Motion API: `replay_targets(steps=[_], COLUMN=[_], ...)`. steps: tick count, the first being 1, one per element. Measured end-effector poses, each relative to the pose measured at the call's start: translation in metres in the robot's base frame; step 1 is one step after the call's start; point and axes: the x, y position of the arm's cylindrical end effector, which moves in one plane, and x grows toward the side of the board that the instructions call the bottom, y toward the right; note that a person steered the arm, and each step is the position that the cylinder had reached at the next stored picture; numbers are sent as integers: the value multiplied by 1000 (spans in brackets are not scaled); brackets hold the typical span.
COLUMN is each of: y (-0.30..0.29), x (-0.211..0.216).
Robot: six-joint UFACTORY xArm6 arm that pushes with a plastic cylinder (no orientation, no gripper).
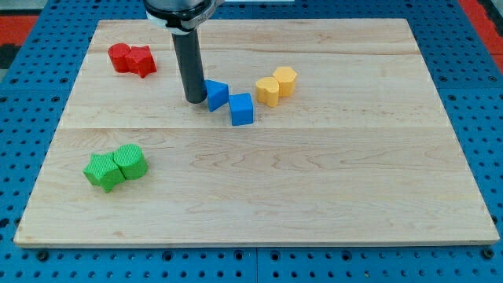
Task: Move the arm towards the left center of the board
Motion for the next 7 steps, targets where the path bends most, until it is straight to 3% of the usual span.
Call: replay_targets(steps=[1, 3, 5, 7], y=[-1, -84, -100, -128], x=[0, 0, 55, 55])
